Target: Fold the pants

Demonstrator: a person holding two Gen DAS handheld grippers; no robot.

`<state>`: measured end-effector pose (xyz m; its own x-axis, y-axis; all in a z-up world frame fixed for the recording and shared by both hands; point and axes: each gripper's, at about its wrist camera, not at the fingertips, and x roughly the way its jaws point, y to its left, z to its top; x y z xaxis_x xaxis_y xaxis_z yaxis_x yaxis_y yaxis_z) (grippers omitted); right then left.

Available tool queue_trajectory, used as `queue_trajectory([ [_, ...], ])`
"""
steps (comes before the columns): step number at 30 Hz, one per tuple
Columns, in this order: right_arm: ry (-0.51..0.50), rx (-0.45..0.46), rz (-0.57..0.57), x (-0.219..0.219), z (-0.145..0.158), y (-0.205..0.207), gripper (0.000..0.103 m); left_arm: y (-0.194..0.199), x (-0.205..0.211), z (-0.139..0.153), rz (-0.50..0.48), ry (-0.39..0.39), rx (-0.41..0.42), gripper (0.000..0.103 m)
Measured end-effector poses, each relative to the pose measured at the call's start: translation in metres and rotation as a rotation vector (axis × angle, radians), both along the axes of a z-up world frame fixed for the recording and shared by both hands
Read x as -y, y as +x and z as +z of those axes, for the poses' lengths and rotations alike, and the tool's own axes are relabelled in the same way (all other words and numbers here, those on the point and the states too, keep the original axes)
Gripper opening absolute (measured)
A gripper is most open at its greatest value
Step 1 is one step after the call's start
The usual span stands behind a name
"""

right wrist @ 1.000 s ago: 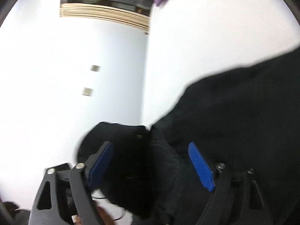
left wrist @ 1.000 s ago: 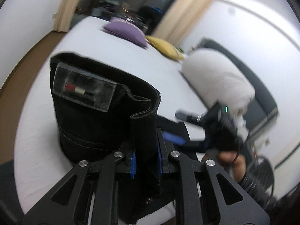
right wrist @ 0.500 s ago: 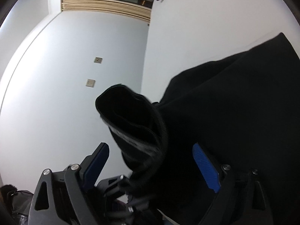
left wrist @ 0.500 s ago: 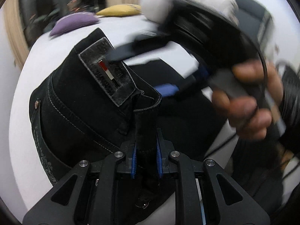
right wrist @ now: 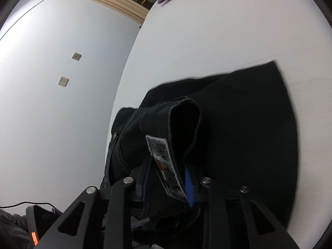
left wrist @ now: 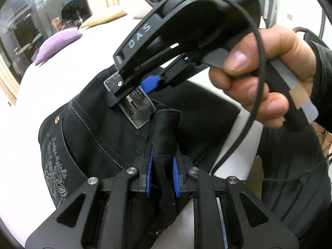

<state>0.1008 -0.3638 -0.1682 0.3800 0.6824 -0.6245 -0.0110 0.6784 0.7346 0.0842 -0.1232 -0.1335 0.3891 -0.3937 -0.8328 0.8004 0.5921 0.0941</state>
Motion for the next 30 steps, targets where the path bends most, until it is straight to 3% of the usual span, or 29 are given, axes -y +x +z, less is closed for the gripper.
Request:
queue_trajectory([
  [7,-0.007,0.017,-0.060,0.041,0.012,0.005,0.029,-0.004,0.049,0.005,-0.094,-0.029,0.032,0.014],
  [14,0.034,-0.027,-0.097,0.057,-0.019,0.012,0.028,-0.006,0.079,-0.015,-0.128,-0.003,-0.002,0.014],
  [23,0.040,-0.028,-0.146,0.058,-0.029,0.007,0.026,-0.003,0.081,-0.039,-0.161,0.021,-0.012,0.014],
  [26,0.130,-0.033,-0.180,0.060,-0.044,0.006,0.025,0.001,0.068,-0.034,-0.156,0.006,-0.060,0.016],
  [28,0.150,-0.028,-0.192,0.061,-0.041,0.003,0.033,0.005,0.057,-0.022,-0.163,-0.072,-0.157,0.018],
  [30,0.135,-0.023,-0.221,0.065,-0.032,-0.001,0.050,0.005,0.043,-0.008,-0.164,-0.154,-0.219,0.018],
])
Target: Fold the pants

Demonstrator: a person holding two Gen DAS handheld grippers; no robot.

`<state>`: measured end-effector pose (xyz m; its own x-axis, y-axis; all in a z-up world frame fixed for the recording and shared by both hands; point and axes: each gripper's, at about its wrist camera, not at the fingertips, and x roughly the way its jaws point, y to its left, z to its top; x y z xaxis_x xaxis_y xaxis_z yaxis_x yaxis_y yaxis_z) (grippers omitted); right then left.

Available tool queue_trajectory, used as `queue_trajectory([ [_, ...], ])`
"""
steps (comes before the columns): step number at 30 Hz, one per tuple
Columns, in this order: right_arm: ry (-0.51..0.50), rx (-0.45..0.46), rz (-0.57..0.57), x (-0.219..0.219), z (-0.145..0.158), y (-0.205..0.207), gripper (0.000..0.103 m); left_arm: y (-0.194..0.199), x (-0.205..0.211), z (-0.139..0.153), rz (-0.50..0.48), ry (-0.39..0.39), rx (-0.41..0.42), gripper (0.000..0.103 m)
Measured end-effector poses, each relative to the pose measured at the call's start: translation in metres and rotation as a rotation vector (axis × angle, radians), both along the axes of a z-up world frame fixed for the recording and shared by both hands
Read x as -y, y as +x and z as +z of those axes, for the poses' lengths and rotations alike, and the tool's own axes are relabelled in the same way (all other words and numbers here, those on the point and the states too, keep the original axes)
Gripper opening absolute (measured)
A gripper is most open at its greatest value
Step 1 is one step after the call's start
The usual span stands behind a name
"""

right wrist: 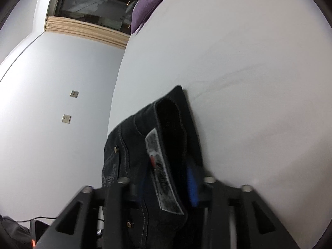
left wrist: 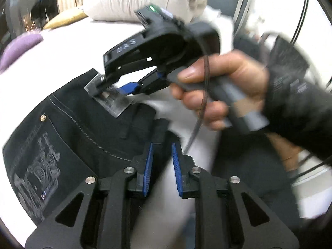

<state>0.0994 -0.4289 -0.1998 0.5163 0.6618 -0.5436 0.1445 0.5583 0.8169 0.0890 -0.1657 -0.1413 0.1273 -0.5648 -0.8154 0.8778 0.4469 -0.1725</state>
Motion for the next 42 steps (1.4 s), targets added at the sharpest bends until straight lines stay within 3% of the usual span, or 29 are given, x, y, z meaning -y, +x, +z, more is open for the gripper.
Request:
queue_trajectory([
  [2,-0.087,-0.002,-0.075,0.009,0.017,-0.007,0.061,0.001,-0.019,0.019,0.001,-0.079,-0.041,0.018],
  [5,-0.106,0.021,-0.115,0.017,0.037,-0.014,0.061,0.013,-0.051,0.037,0.072,-0.150,-0.015,0.019],
  [8,-0.086,0.091,-0.058,-0.001,0.062,-0.020,0.052,0.046,-0.079,0.038,0.200,-0.197,-0.044,0.019],
  [12,-0.067,0.119,0.080,-0.050,0.069,-0.019,0.045,0.107,-0.094,0.010,0.344,-0.170,-0.064,0.019],
  [16,-0.092,-0.001,0.124,-0.079,0.035,-0.019,0.044,0.155,-0.095,-0.037,0.431,-0.045,-0.082,0.018],
  [18,-0.138,-0.056,0.111,-0.078,0.016,-0.026,0.013,0.163,-0.106,-0.061,0.442,-0.057,-0.147,0.018],
  [21,-0.112,-0.064,0.077,-0.064,0.005,-0.036,0.000,0.154,-0.113,-0.073,0.428,-0.068,-0.079,0.018],
  [25,-0.085,-0.054,0.048,-0.059,0.001,-0.044,0.000,0.132,-0.113,-0.059,0.440,-0.014,-0.009,0.018],
  [26,-0.102,-0.044,0.045,-0.061,0.008,-0.045,0.005,0.124,-0.116,-0.048,0.423,-0.040,0.009,0.019],
  [27,-0.110,-0.026,0.050,-0.062,0.015,-0.045,0.017,0.113,-0.120,-0.038,0.402,-0.064,0.032,0.019],
  [28,-0.106,0.005,0.061,-0.064,0.021,-0.047,0.024,0.106,-0.122,-0.035,0.400,-0.053,0.075,0.019],
  [29,-0.098,0.033,0.069,-0.068,0.027,-0.048,0.037,0.103,-0.123,-0.039,0.401,-0.030,0.088,0.019],
  [30,-0.097,0.051,0.078,-0.071,0.031,-0.050,0.042,0.100,-0.125,-0.045,0.397,-0.019,0.072,0.019],
  [31,-0.103,0.055,0.088,-0.073,0.031,-0.051,0.042,0.096,-0.126,-0.055,0.387,-0.008,0.048,0.019],
  [36,-0.088,0.037,0.080,-0.072,0.012,-0.058,0.034,0.089,-0.113,-0.073,0.369,0.057,0.108,0.019],
  [40,-0.084,0.046,0.062,-0.063,0.020,-0.066,0.034,0.101,-0.118,-0.059,0.381,0.079,0.078,0.019],
  [42,-0.101,0.082,0.053,-0.058,0.034,-0.069,0.044,0.096,-0.122,-0.044,0.422,0.093,0.108,0.021],
])
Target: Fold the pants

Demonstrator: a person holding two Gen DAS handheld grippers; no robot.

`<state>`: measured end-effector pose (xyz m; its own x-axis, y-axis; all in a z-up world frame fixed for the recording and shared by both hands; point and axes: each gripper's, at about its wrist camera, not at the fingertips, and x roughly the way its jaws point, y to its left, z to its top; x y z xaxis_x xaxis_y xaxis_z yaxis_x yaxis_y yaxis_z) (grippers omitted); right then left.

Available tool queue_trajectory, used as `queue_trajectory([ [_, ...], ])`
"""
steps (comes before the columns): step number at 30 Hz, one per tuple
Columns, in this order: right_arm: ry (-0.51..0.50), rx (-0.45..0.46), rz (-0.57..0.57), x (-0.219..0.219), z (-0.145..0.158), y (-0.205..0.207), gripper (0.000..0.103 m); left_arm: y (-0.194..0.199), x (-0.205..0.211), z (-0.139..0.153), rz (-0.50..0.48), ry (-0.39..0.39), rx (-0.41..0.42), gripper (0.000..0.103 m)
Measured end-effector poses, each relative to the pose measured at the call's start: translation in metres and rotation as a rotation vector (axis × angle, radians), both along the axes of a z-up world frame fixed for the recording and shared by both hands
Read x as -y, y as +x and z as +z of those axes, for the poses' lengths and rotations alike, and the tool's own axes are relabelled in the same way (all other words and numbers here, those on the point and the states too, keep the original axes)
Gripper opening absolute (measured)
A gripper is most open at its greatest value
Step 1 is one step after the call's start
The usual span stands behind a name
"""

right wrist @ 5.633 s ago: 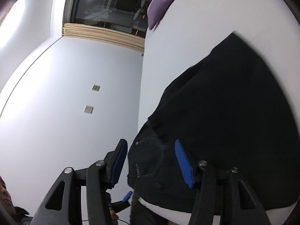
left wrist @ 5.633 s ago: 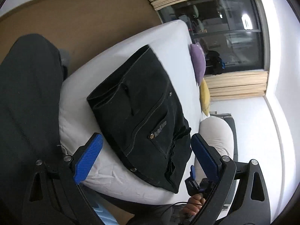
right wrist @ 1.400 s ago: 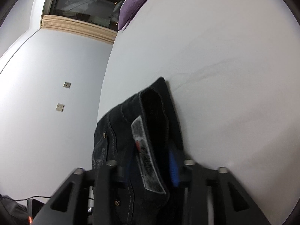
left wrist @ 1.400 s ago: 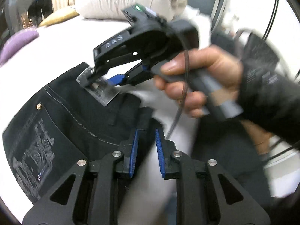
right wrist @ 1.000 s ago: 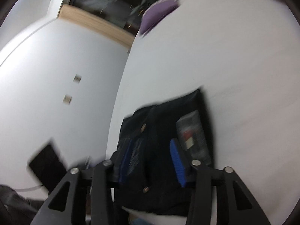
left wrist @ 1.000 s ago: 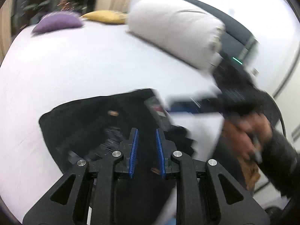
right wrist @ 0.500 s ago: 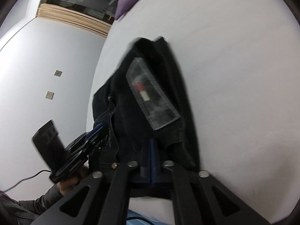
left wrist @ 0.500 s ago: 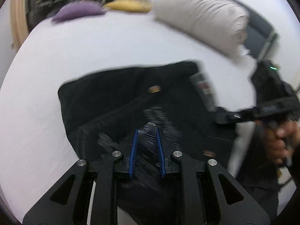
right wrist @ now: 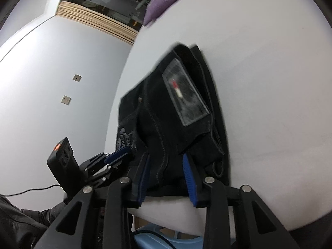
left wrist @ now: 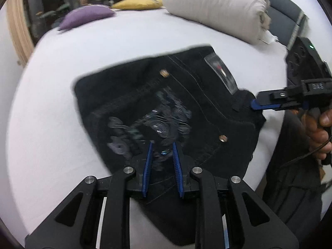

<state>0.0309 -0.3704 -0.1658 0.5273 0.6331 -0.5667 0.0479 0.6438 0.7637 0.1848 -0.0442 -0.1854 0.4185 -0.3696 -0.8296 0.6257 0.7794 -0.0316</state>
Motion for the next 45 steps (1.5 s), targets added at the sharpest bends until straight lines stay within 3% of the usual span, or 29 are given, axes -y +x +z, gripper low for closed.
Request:
queue_trajectory([
  [2,0.014,0.043,-0.024,0.011,0.011,-0.012,0.047,0.002,-0.003,0.011,0.043,0.030,0.025,0.041],
  [3,0.033,0.059,-0.031,0.016,0.011,-0.012,0.047,0.006,-0.004,0.013,0.072,0.046,0.027,0.073],
  [4,0.051,0.072,-0.038,0.021,0.012,-0.007,0.047,0.005,-0.008,0.017,0.093,0.049,0.035,0.082],
  [9,0.114,0.114,-0.001,0.014,0.019,0.045,0.050,0.010,-0.005,0.015,0.117,0.081,0.023,0.083],
  [14,0.073,0.006,-0.009,0.008,-0.007,0.081,0.054,0.015,-0.001,0.011,0.125,0.091,-0.007,0.083],
  [19,0.071,-0.009,-0.061,0.024,-0.014,0.067,0.049,0.020,-0.005,0.010,0.142,0.092,-0.031,0.083],
  [24,0.013,0.016,-0.158,0.048,0.002,0.036,0.060,0.026,-0.010,0.011,0.167,0.083,-0.047,0.083],
  [30,-0.035,-0.004,-0.141,0.052,0.003,0.035,0.069,0.039,-0.024,0.010,0.214,-0.012,-0.133,0.083],
  [39,-0.039,-0.111,-0.066,0.032,-0.031,0.048,0.069,0.067,-0.037,-0.015,0.269,-0.186,-0.337,0.083],
  [45,-0.012,-0.112,-0.055,0.031,-0.035,0.051,0.069,0.079,-0.030,-0.034,0.252,-0.255,-0.450,0.082],
])
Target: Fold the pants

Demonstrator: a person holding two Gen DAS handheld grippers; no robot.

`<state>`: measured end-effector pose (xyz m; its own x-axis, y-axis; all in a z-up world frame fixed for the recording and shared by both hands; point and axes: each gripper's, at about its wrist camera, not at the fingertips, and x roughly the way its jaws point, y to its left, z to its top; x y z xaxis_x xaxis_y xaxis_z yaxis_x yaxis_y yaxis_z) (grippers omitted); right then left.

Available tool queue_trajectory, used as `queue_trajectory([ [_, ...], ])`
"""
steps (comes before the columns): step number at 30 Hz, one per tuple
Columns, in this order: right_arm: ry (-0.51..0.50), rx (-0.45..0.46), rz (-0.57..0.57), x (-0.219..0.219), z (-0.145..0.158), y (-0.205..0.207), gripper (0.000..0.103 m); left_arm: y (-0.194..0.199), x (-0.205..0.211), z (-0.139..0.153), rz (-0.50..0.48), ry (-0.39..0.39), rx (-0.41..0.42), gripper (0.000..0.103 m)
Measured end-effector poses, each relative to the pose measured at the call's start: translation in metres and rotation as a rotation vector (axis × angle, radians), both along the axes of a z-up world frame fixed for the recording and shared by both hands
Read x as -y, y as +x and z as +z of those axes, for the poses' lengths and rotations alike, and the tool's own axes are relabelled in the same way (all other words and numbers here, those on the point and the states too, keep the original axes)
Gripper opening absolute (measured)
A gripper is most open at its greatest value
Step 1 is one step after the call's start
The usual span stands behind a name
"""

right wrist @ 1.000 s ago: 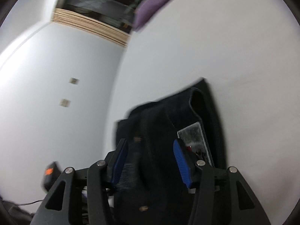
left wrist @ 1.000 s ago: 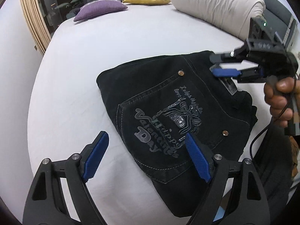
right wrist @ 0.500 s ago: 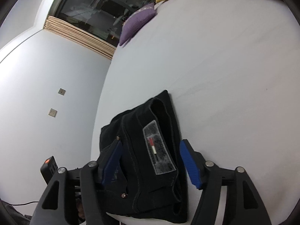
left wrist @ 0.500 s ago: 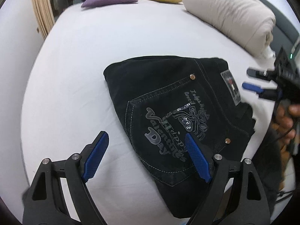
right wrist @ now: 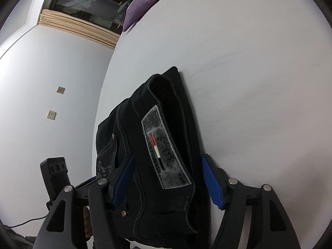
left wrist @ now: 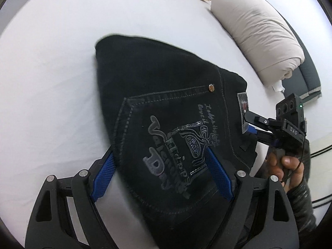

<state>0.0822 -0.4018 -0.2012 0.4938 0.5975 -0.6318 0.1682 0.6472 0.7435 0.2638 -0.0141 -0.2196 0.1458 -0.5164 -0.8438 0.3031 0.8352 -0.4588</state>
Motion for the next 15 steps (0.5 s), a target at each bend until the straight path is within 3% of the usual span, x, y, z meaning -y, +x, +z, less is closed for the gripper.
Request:
queue_trajectory([
  [2,0.008,-0.001,0.012,0.000,-0.001,0.002,0.069,0.004,0.003,-0.004,-0.007,-0.027,-0.018,0.080],
  [5,0.029,-0.001,0.016,0.002,-0.003,0.003,0.066,0.009,0.004,-0.007,-0.016,-0.035,-0.035,0.067],
  [7,0.048,-0.008,0.020,0.004,-0.007,0.006,0.059,0.012,0.001,-0.010,-0.011,-0.043,-0.043,0.057],
  [9,0.044,-0.039,0.024,0.005,-0.013,0.009,0.045,0.014,-0.002,-0.013,-0.004,-0.057,-0.052,0.052],
  [15,-0.014,-0.047,0.050,0.000,-0.012,0.010,0.029,0.016,-0.008,-0.014,0.010,-0.086,-0.053,0.034],
])
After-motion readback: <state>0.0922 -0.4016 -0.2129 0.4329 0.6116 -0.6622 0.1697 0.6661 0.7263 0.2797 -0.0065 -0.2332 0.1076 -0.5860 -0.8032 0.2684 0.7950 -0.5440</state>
